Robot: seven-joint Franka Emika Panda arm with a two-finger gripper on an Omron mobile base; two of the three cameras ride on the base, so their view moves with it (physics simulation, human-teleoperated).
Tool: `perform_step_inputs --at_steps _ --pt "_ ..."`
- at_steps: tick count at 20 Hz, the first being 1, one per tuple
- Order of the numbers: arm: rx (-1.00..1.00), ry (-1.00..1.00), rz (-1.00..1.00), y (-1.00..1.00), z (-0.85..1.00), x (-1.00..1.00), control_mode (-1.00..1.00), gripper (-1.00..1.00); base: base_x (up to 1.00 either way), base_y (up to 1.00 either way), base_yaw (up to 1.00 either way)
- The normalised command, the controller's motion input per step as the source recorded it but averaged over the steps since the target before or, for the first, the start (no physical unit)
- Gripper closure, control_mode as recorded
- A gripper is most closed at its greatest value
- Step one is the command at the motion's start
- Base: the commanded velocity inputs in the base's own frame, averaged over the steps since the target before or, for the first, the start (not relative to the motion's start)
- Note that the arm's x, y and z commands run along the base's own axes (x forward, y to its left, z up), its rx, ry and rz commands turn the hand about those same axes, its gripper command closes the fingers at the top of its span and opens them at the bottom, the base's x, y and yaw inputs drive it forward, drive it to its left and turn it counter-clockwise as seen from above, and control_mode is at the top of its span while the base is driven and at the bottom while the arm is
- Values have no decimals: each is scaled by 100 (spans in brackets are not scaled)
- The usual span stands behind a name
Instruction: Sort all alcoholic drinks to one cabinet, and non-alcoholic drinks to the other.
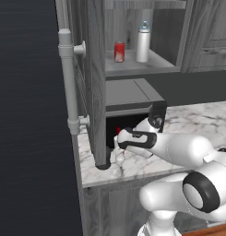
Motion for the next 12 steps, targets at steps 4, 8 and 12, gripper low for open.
perform_step_inputs --at_steps 4,8,12 --pt "4 -2 -3 2 -10 0 -100 -100 0 0 0" --pt "5 -7 -3 0 -7 0 -100 -100 0 0 0" --pt "4 -9 -3 0 -4 0 -100 -100 0 0 0"
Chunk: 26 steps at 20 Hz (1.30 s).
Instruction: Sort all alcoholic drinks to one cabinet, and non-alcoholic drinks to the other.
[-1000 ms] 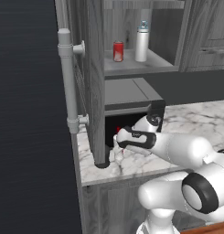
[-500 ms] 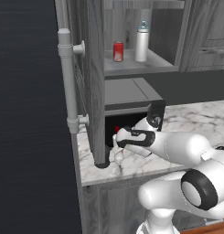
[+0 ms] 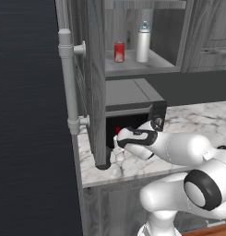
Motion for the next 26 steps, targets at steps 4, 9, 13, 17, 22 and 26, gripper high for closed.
perform_step_inputs --at_steps 4,9,13,17,22,26 --pt "4 -12 -2 0 -4 0 -100 -100 0 0 0" --pt "4 -10 -2 0 -9 0 -100 -100 0 0 0" --pt "4 -8 -2 0 -13 0 -100 -100 0 0 0" --pt "4 -6 -3 0 -12 0 -100 -100 0 0 0" --pt "3 -2 -3 0 -9 0 -100 100 0 0 0" --pt "0 0 -1 0 -1 0 -100 100 0 0 0"
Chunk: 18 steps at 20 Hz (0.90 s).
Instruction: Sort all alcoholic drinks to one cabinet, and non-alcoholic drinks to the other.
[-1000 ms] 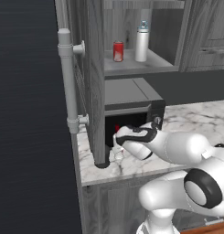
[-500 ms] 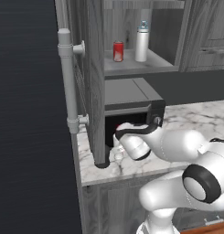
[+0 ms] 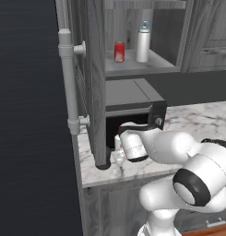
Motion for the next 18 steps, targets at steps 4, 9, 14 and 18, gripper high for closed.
perform_step_inputs --at_steps 4,9,14,18 --pt "1 0 0 -4 2 -2 -100 100 0 0 0" --pt "0 1 -1 -18 8 -13 -100 100 0 0 0" --pt "-1 6 0 -31 13 -15 -100 100 0 0 0" --pt "0 11 0 -38 32 -22 -100 100 0 0 0"
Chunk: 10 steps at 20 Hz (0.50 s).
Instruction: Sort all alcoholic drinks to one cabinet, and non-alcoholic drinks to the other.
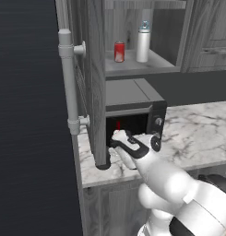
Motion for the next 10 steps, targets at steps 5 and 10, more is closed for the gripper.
perform_step_inputs --at_steps 5,10 --pt "0 17 0 -36 36 -26 -100 100 0 0 0" --pt "0 20 0 -42 25 -34 -100 100 0 0 0"
